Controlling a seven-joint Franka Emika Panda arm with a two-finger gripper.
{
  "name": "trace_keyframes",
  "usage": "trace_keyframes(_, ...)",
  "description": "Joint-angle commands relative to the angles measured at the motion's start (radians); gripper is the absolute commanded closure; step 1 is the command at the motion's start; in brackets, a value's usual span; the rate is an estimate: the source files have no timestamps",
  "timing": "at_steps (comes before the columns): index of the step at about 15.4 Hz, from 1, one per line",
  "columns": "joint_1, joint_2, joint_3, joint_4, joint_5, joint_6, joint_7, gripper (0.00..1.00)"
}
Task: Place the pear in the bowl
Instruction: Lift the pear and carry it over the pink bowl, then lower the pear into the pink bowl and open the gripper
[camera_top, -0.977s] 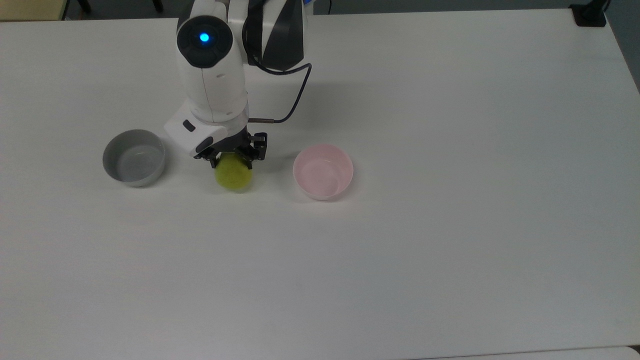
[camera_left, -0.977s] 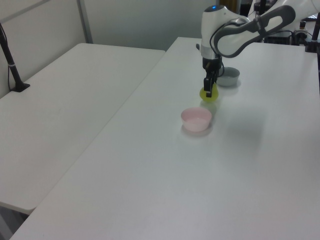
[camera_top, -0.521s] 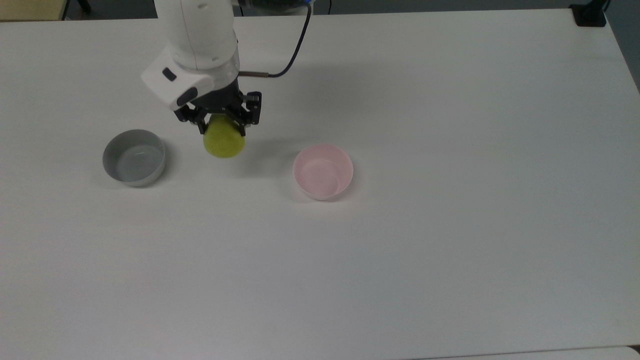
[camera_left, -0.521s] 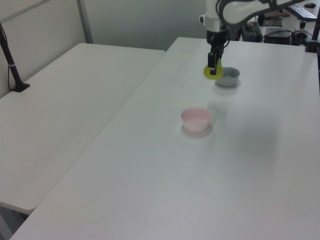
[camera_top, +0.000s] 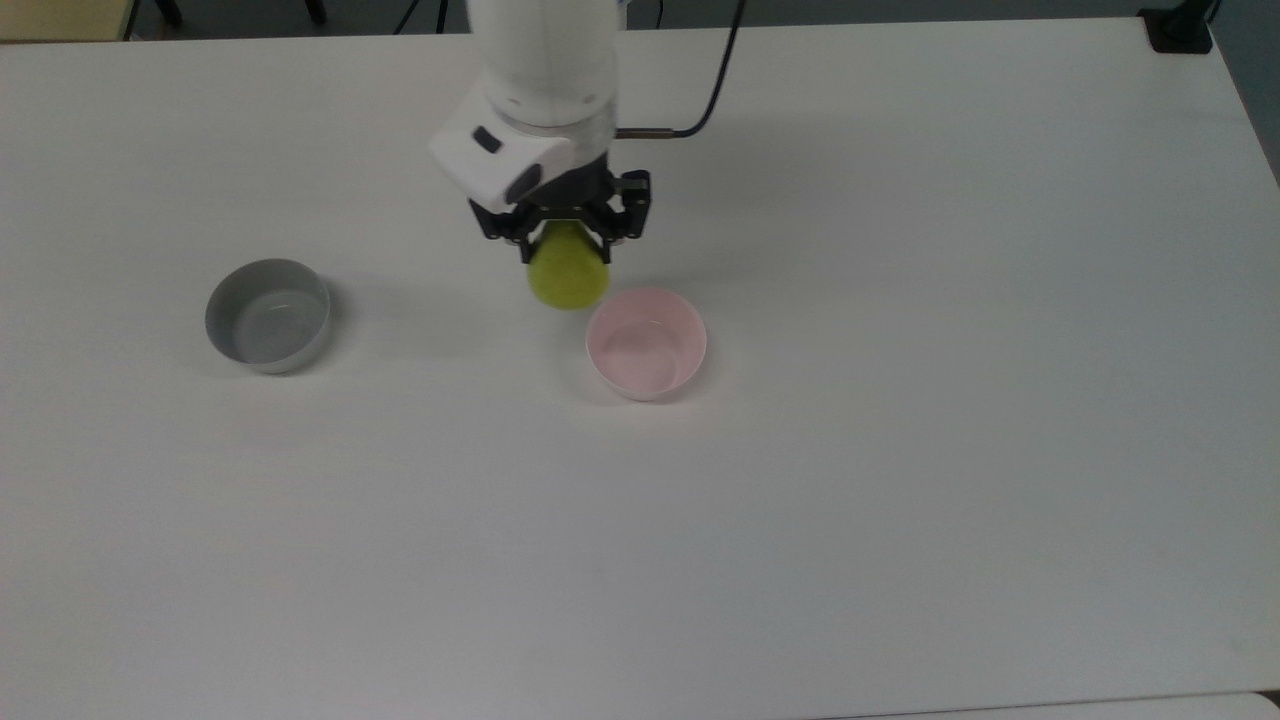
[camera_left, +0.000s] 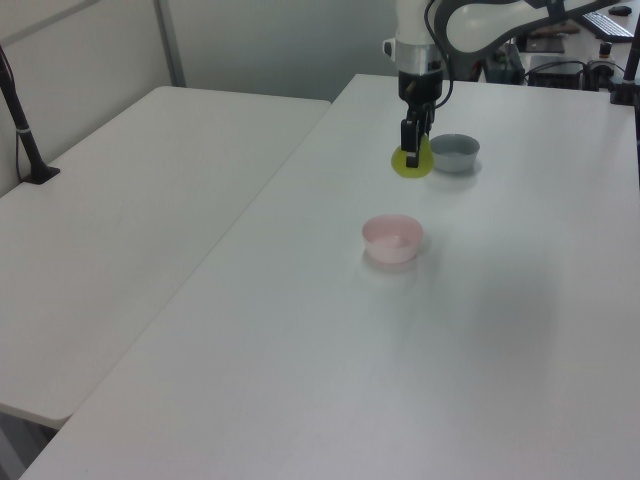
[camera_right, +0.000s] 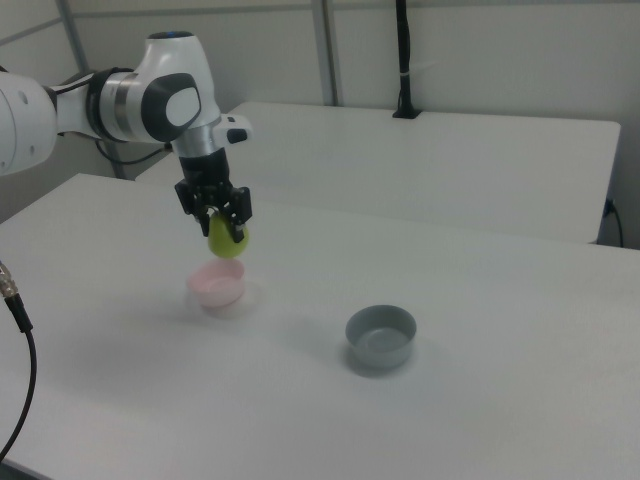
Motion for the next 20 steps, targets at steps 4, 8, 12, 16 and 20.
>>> trace_keyframes(4, 0.117, 0.082, -0.018, -0.008, -0.007, 0.088, 0.099, 0.43)
trace_keyframes(8, 0.117, 0.120, -0.017, -0.010, -0.010, 0.154, 0.101, 0.41)
trace_keyframes(12, 0.117, 0.146, -0.017, -0.010, -0.013, 0.157, 0.099, 0.36)
trace_keyframes(16, 0.117, 0.169, -0.017, -0.013, -0.027, 0.184, 0.099, 0.32)
trace_keyframes(20, 0.117, 0.178, -0.017, -0.013, -0.028, 0.202, 0.101, 0.07)
